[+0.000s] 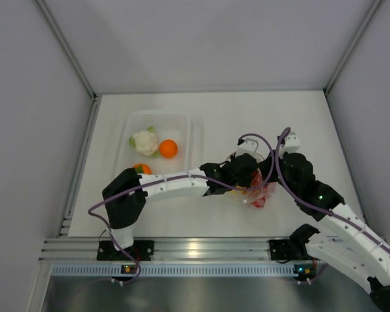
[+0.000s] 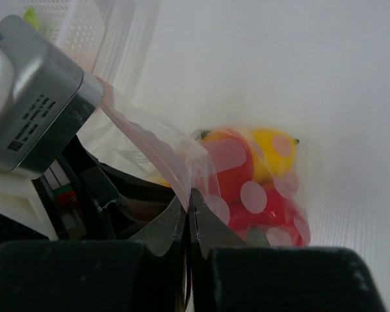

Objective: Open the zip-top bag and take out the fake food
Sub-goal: Pick up the fake fruit from the zipper food storage bag.

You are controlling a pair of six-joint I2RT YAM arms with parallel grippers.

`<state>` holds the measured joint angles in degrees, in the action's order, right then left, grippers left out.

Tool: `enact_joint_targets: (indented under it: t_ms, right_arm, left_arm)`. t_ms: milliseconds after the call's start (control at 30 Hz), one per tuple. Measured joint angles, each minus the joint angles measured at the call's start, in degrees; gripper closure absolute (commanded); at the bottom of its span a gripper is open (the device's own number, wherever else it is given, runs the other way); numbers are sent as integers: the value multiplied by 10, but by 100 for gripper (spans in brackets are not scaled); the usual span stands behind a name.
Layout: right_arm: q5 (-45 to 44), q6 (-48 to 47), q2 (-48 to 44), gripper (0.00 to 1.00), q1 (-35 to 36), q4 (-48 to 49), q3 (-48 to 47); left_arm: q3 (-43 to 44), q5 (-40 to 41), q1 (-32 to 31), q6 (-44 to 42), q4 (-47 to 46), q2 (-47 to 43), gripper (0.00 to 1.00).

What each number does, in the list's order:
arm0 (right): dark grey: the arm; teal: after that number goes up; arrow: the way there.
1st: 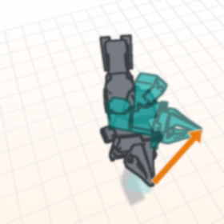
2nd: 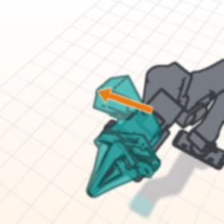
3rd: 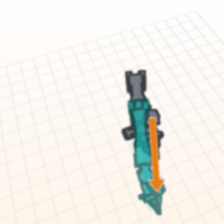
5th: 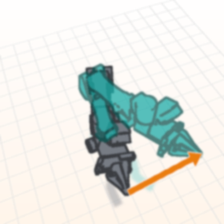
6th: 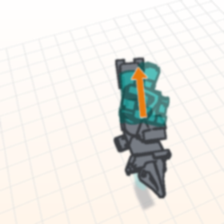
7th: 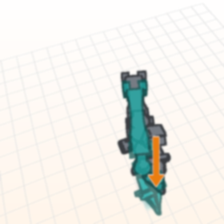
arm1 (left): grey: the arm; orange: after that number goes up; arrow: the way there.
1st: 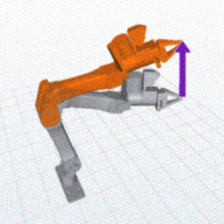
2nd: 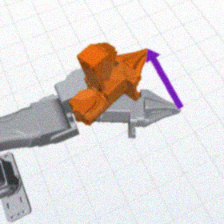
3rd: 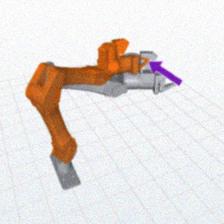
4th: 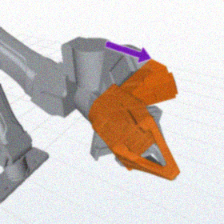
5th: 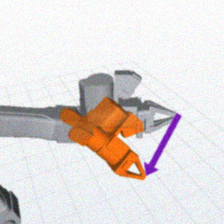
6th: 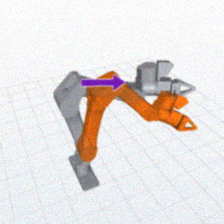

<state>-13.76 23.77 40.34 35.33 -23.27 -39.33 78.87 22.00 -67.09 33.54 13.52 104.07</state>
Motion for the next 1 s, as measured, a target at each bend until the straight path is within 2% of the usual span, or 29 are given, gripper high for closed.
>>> enact_joint_targets:
  t_ms: [100, 133, 533, 1000]
  right_arm:
    - [1, 0, -5, 100, 0, -6, 5]
    - [1, 0, -9, 100, 0, -6, 6]
    - [3, -2, -19, 100, -7, -8, 30]
    - [19, -5, -9, 100, -12, -7, 31]
  left_arm:
    - [1, 5, 3, 4, 2, 11, 59]
    - [2, 10, 3, 5, 2, 14, 55]
    - [47, 34, 5, -5, 12, 34, 32]
    - [25, 59, 6, -27, 35, 38, 30]
